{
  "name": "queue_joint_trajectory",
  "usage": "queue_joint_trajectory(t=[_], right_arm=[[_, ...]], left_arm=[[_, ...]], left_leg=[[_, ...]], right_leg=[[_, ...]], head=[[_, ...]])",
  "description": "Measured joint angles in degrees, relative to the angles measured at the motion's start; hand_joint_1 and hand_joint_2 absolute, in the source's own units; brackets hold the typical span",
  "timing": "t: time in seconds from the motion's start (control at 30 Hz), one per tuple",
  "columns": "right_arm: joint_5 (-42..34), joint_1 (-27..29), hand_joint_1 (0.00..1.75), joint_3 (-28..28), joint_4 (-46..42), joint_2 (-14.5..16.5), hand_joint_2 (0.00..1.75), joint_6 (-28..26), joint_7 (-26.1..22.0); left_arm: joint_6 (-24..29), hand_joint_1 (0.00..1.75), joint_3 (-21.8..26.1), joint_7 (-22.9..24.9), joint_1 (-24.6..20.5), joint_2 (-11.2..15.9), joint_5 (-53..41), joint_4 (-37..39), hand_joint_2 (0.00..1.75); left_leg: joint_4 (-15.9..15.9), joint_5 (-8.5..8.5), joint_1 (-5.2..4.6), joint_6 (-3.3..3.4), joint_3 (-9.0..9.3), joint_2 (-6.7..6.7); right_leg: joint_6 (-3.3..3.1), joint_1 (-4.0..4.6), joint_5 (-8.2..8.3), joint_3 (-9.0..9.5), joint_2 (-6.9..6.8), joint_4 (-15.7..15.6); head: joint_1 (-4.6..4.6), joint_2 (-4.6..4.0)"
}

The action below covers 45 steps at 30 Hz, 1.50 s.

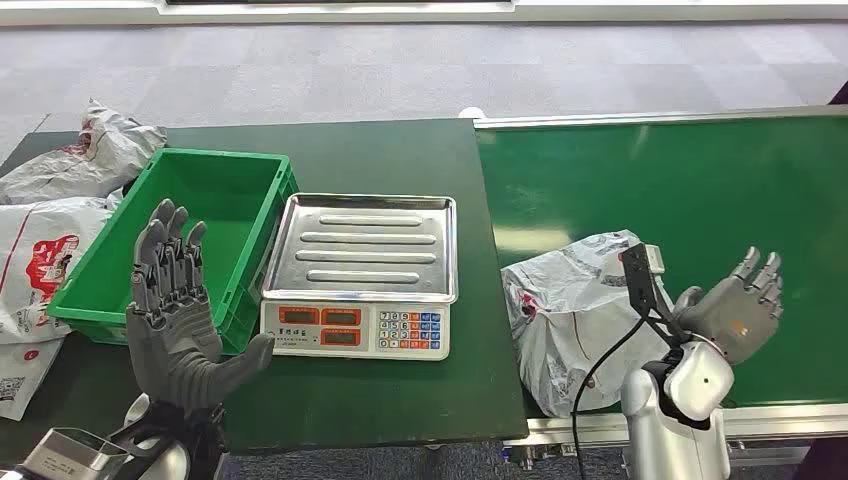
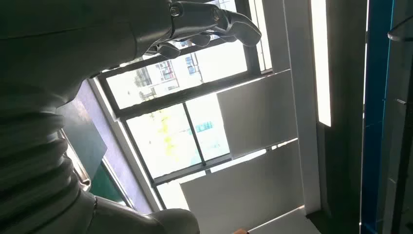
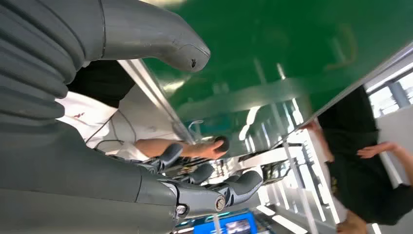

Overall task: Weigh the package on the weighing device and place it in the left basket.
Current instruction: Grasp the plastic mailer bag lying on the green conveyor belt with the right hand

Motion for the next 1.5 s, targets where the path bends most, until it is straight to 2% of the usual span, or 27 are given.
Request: queue_joint_trajectory(t=[0.17,0.4,0.63,0.73,0.83,0.9,0.93,1.13,1.5], right_arm=[[0.06,-3.29,0.0,-3.65,6.74,-1.9,1.75,-2.09,-0.03],[-0.6,-12.23,0.0,-7.46,22.86,-4.81,1.75,-6.26,-3.3],[-1.82,-15.62,0.0,-9.2,30.51,-5.7,1.75,-6.28,-4.84],[-10.0,-17.66,0.0,-10.67,33.75,-5.71,1.75,-0.07,-12.61],[-20.43,-20.87,0.0,-12.3,38.86,-5.54,1.75,13.39,-24.36],[-24.08,-22.87,0.0,-12.72,42.07,-5.1,1.75,20.58,-29.48],[-24.73,-23.69,0.0,-12.76,43.45,-4.79,1.75,22.57,-30.53],[-24.38,-26.77,0.0,-12.71,49.15,-3.59,1.75,25.91,-28.76],[-24.74,-27.44,0.0,-12.18,52.84,-3.57,1.75,30.12,-28.11]], left_arm=[[-0.52,0.0,0.0,0.07,0.04,0.0,0.04,-0.03,1.75],[-1.52,0.0,0.0,0.68,0.01,-0.02,0.4,-0.85,1.75],[-1.87,0.0,0.0,0.72,0.0,-0.02,0.46,-1.11,1.75],[-2.05,0.0,0.0,0.62,-0.02,-0.02,0.42,-1.11,1.75],[-2.14,0.0,0.0,-0.03,-0.27,-0.02,0.08,-0.95,1.75],[-2.29,0.0,0.02,-0.58,-0.57,-0.01,-0.21,-0.66,1.75],[-2.43,0.0,0.03,-0.78,-0.69,0.0,-0.32,-0.48,1.75],[-3.08,0.0,0.38,-1.22,-0.97,0.17,-0.41,0.59,1.75],[-3.8,0.0,0.48,-1.66,-2.23,0.43,-0.33,2.54,1.75]], left_leg=[[0.0,0.03,-0.06,0.0,0.0,0.0],[0.0,0.08,-0.06,-0.01,0.05,0.02],[0.0,0.07,-0.07,-0.01,0.02,0.02],[-0.01,0.06,-0.07,-0.01,-0.01,0.05],[-0.01,0.08,-0.07,-0.02,0.0,0.07],[-0.01,0.11,-0.06,-0.03,0.02,0.05],[-0.01,0.14,-0.06,-0.03,0.02,0.02],[-0.01,0.17,-0.06,-0.03,0.0,-0.06],[-0.01,0.15,-0.09,-0.04,-0.01,-0.05]], right_leg=[[0.0,0.01,0.01,-0.01,0.0,0.02],[-0.02,0.01,0.03,-0.01,0.04,0.03],[-0.02,0.01,0.03,-0.02,0.03,0.03],[-0.02,0.01,0.03,-0.03,0.06,0.04],[-0.03,0.01,0.04,-0.05,0.07,0.04],[-0.04,0.02,0.05,-0.05,0.06,0.05],[-0.04,0.02,0.06,-0.04,0.03,0.05],[-0.04,0.02,0.05,-0.03,-0.07,0.09],[-0.03,0.0,0.05,-0.05,-0.06,0.07]], head=[[-0.01,0.0],[-0.01,0.0],[-0.01,0.0],[0.0,0.0],[0.0,0.0],[-0.01,0.0],[-0.01,0.0],[-0.01,0.0],[-0.01,0.0]])
